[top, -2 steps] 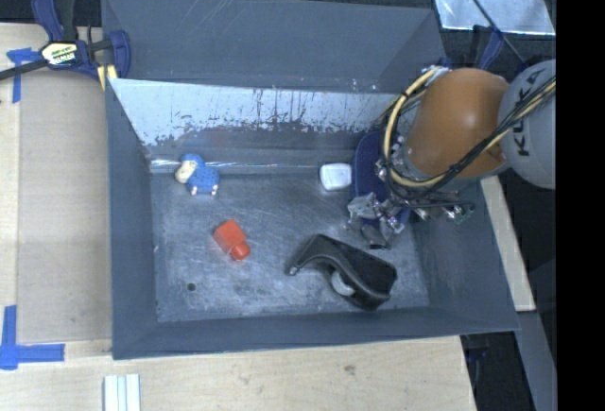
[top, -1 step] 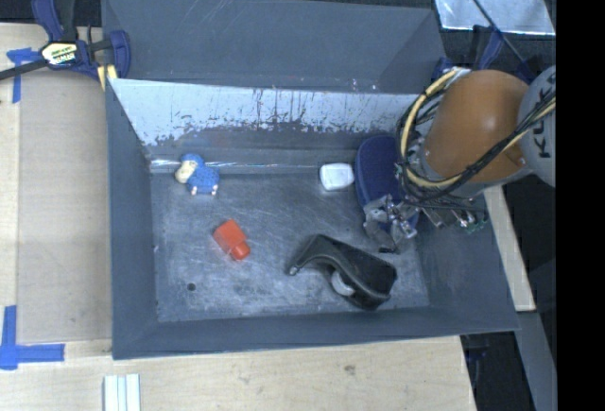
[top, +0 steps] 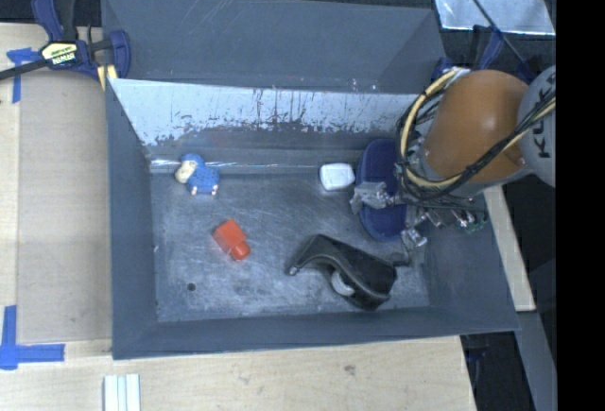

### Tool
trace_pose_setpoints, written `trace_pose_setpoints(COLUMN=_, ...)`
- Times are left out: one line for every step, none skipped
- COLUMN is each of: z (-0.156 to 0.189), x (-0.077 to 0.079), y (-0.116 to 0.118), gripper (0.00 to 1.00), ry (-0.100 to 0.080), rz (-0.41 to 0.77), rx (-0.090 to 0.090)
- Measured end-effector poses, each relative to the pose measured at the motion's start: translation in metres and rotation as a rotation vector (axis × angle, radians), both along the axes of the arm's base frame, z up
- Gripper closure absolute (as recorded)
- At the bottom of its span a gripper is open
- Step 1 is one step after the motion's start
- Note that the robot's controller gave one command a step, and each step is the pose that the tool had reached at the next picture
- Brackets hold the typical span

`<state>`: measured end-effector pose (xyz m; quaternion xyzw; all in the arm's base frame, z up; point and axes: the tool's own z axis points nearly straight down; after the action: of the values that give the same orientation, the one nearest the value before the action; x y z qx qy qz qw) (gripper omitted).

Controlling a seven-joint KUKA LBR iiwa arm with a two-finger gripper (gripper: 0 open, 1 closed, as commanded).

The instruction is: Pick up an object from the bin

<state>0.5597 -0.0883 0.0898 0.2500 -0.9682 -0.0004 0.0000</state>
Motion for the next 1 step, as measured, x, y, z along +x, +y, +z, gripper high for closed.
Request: trace_pose_setpoints(z=-0.0203, x=0.0369, y=0.0164, gripper=0.00, ry=-0.003, rz=0.316, rx=0.001)
